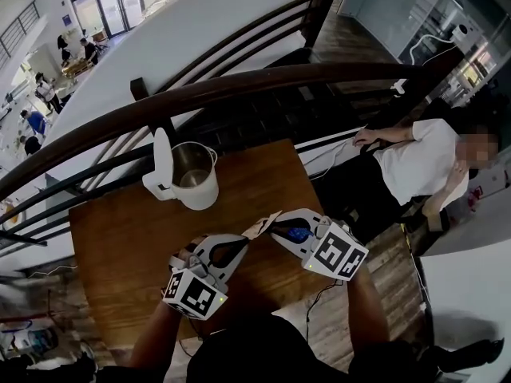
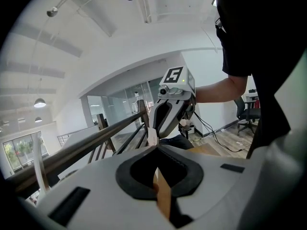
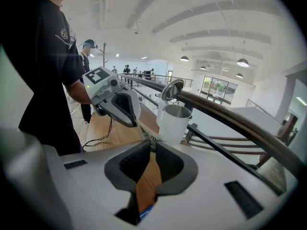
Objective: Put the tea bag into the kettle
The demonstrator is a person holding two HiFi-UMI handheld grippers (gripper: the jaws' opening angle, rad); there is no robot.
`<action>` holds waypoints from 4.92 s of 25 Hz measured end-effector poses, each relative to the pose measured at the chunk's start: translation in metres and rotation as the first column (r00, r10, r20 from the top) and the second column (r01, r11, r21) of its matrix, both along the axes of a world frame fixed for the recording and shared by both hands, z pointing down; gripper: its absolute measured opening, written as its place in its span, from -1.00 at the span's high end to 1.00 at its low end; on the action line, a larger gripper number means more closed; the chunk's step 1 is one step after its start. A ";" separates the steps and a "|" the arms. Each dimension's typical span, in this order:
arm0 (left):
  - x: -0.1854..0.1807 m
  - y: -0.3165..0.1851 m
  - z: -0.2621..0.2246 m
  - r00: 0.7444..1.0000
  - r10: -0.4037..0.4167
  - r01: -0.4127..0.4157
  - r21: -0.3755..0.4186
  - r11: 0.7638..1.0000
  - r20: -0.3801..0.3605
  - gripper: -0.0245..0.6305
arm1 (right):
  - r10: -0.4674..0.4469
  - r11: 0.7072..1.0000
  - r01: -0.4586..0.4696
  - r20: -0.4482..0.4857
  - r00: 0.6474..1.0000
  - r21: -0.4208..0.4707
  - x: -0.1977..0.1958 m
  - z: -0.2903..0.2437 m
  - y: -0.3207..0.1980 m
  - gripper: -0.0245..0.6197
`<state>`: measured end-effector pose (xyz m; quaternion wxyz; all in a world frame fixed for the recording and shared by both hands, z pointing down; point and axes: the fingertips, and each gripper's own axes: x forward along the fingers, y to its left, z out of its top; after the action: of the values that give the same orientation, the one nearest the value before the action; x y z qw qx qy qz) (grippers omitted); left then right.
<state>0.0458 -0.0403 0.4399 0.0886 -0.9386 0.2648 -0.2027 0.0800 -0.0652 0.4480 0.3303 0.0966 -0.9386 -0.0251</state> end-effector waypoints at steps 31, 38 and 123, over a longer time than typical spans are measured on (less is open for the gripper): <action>-0.001 0.018 -0.019 1.000 0.026 -0.025 0.043 0.999 -0.016 0.92 | -0.074 0.995 0.083 -0.138 0.988 0.058 0.002 -0.003 0.032 0.78; 0.000 0.019 -0.024 0.998 0.037 -0.035 0.035 0.999 -0.042 0.92 | -0.075 0.995 0.085 -0.147 0.986 0.060 -0.003 0.003 0.033 0.78; -0.078 0.045 0.027 0.983 -0.164 0.159 -0.068 0.985 -0.079 0.92 | -0.059 0.995 0.056 -0.030 0.998 -0.079 -0.076 0.070 0.081 0.87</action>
<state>-0.0325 0.0045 0.4674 0.0317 -0.9239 0.3374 -0.1778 0.0041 0.0157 0.5180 0.3481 0.0562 -0.9358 0.0007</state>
